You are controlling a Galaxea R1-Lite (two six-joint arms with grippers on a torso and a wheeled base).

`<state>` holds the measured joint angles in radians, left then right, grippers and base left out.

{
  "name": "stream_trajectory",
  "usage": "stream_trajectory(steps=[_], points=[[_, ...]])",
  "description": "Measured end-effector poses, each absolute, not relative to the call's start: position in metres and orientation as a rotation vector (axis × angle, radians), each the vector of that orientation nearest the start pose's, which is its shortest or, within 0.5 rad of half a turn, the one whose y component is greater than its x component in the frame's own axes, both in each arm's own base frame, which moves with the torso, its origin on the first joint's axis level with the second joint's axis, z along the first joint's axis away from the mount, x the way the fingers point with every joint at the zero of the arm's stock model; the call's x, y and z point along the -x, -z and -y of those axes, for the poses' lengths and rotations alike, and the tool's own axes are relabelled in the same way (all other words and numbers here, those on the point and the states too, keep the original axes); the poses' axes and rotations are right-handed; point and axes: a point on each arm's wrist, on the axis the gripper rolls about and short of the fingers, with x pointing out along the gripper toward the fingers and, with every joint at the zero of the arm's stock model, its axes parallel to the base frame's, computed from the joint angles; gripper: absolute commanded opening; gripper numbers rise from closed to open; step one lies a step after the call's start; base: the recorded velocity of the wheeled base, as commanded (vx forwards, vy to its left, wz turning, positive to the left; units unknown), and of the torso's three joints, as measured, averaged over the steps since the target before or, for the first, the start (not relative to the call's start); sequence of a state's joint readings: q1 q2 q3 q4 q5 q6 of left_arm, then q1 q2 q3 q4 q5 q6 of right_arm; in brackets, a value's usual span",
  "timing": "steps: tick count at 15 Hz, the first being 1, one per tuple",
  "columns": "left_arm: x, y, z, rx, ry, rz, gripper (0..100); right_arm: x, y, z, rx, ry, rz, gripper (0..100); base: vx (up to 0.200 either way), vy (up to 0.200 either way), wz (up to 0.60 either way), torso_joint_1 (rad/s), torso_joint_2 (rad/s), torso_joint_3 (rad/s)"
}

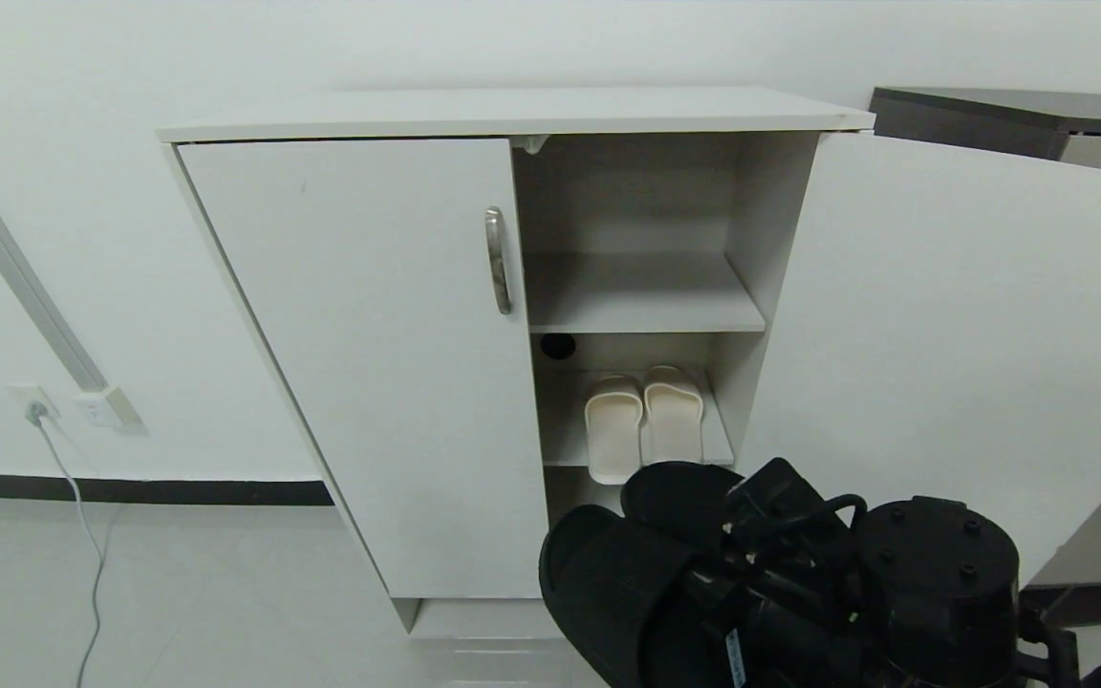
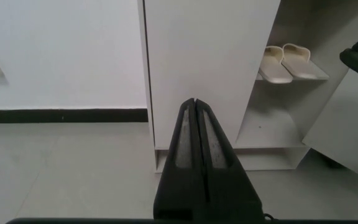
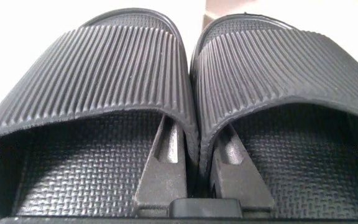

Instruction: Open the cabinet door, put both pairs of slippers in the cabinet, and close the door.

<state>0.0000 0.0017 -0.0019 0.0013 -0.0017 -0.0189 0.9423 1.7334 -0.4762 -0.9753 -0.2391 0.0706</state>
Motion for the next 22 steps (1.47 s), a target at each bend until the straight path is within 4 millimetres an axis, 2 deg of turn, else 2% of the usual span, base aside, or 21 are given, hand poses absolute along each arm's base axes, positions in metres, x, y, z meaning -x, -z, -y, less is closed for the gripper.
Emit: stream_trajectory(steps=[4,6,9,12,14,16,18,22], points=[[0.023,-0.076,0.0,0.017,0.002,-0.002,0,-0.166,-0.119,-0.218,0.102,-0.691,-0.26,0,0.0,0.0,0.0,0.0,0.0,0.0],[0.023,-0.076,0.0,0.017,0.001,-0.002,0,-0.173,-0.124,-0.227,0.086,-0.66,-0.216,0,0.0,0.0,0.0,0.0,0.0,0.0],[0.023,-0.076,0.0,0.015,0.001,-0.002,0,-0.193,-0.139,-0.253,0.083,-0.472,-0.176,0,0.0,0.0,0.0,0.0,0.0,0.0],[0.023,-0.076,0.0,0.015,0.002,-0.002,0,-0.198,-0.149,-0.285,0.092,-0.399,-0.237,0,0.0,0.0,0.0,0.0,0.0,0.0],[0.023,-0.076,0.0,0.014,0.002,-0.002,0,-0.204,-0.168,-0.301,0.048,-0.334,-0.299,0,0.0,0.0,0.0,0.0,0.0,0.0],[0.023,-0.076,0.0,0.013,0.003,-0.002,0,-0.211,-0.191,-0.307,0.029,-0.234,-0.34,0,0.0,0.0,0.0,0.0,0.0,0.0],[0.023,-0.076,0.0,0.013,0.003,-0.002,0,-0.226,-0.211,-0.305,0.027,-0.13,-0.305,0,0.0,0.0,0.0,0.0,0.0,0.0],[0.023,-0.076,0.0,0.013,0.003,-0.002,0,-0.251,-0.232,-0.298,0.027,-0.085,-0.211,0,0.0,0.0,0.0,0.0,0.0,0.0]])
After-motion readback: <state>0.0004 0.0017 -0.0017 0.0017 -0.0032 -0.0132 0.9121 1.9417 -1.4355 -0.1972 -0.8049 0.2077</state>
